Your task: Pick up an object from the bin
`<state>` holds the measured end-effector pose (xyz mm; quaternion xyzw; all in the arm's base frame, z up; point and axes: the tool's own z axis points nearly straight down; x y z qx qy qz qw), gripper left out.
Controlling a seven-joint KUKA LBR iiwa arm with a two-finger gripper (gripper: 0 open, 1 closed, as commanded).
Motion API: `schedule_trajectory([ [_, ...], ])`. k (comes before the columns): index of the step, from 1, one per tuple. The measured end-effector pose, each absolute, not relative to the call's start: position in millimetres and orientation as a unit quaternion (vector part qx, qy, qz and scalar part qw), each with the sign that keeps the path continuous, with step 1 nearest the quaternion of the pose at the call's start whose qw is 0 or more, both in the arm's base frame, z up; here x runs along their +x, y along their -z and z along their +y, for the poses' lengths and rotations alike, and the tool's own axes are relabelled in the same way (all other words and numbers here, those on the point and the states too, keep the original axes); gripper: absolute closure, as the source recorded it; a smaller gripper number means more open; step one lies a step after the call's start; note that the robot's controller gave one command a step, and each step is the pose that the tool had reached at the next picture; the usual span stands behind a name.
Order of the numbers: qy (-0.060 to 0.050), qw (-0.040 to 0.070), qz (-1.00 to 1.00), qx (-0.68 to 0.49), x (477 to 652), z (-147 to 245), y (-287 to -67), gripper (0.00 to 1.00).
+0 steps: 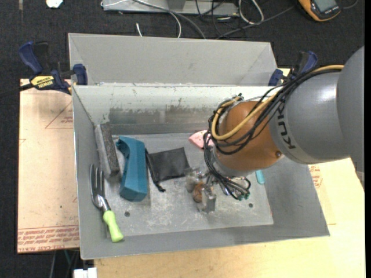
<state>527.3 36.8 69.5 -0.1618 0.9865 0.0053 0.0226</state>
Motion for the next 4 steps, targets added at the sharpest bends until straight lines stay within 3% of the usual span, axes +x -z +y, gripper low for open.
schedule_trajectory([
  [1, -0.004, 0.019, 0.969, -0.245, 561.5, 40, -71, 1.00],
  [2, -0.004, 0.024, 0.966, -0.259, 564.1, -15, -72, 1.00],
  [4, -0.002, 0.027, 0.930, -0.367, 593.9, -35, -71, 1.00],
])
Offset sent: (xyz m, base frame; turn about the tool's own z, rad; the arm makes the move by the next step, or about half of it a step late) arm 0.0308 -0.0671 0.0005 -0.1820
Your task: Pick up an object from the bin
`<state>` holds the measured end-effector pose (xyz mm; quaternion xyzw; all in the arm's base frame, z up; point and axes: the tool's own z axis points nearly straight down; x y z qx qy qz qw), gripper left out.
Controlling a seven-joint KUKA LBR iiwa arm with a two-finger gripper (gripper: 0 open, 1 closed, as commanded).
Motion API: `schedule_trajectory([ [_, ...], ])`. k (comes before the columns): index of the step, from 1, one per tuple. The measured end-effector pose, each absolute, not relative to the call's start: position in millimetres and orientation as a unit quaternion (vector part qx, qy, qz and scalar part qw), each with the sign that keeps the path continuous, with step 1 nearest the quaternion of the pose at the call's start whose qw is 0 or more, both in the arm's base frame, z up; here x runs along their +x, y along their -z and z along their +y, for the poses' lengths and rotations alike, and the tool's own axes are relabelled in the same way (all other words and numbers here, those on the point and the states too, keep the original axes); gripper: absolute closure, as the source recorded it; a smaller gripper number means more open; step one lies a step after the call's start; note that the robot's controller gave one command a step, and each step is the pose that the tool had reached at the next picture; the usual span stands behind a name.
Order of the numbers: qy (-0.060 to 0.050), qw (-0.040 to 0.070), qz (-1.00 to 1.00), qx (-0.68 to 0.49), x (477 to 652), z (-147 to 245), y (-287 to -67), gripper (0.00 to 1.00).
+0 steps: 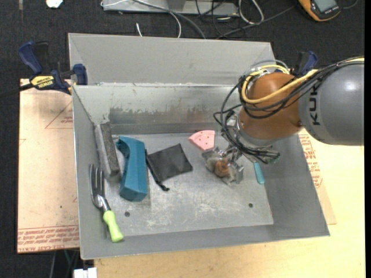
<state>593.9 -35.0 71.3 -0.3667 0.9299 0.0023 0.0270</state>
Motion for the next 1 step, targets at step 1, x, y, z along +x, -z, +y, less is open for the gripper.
schedule_trajectory([
  [1, -0.001, 0.027, 0.930, -0.366, 596.7, -27.6, -94.2, 1.00],
])
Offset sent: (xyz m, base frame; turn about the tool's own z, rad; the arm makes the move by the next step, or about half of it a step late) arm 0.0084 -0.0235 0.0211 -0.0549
